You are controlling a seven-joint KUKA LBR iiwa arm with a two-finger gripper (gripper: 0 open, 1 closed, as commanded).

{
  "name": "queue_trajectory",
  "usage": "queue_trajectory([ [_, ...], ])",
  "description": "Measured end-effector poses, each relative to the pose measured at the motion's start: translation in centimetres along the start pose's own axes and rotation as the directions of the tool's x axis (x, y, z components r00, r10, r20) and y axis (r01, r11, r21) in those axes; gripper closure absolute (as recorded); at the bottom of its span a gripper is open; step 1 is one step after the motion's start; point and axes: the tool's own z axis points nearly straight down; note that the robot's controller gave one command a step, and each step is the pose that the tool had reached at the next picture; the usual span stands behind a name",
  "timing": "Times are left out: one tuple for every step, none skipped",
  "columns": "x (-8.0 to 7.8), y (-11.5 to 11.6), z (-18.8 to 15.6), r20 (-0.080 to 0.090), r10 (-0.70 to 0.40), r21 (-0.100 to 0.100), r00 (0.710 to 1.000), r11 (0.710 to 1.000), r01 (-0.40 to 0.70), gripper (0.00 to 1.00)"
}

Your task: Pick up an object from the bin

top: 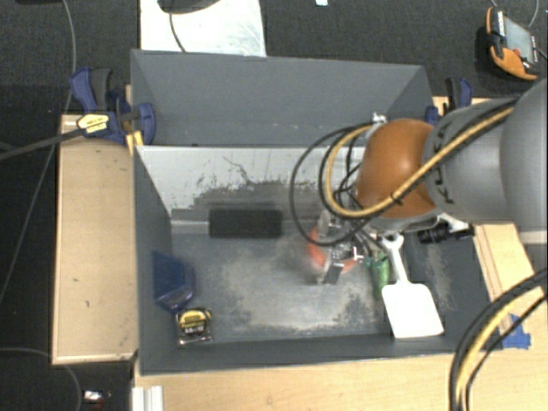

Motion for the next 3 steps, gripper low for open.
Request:
queue_trajectory([
  [-0.8, -1.3, 0.1, -0.019, 0.083, 0.004, 0.996, 0.997, -0.083, 1.00],
  [-0.8, -1.3, 0.1, -0.019, 0.083, 0.004, 0.996, 0.997, -0.083, 1.00],
  [-0.4, -1.4, -2.0, -0.033, 0.084, 0.008, 0.996, 0.996, -0.084, 1.00],
])
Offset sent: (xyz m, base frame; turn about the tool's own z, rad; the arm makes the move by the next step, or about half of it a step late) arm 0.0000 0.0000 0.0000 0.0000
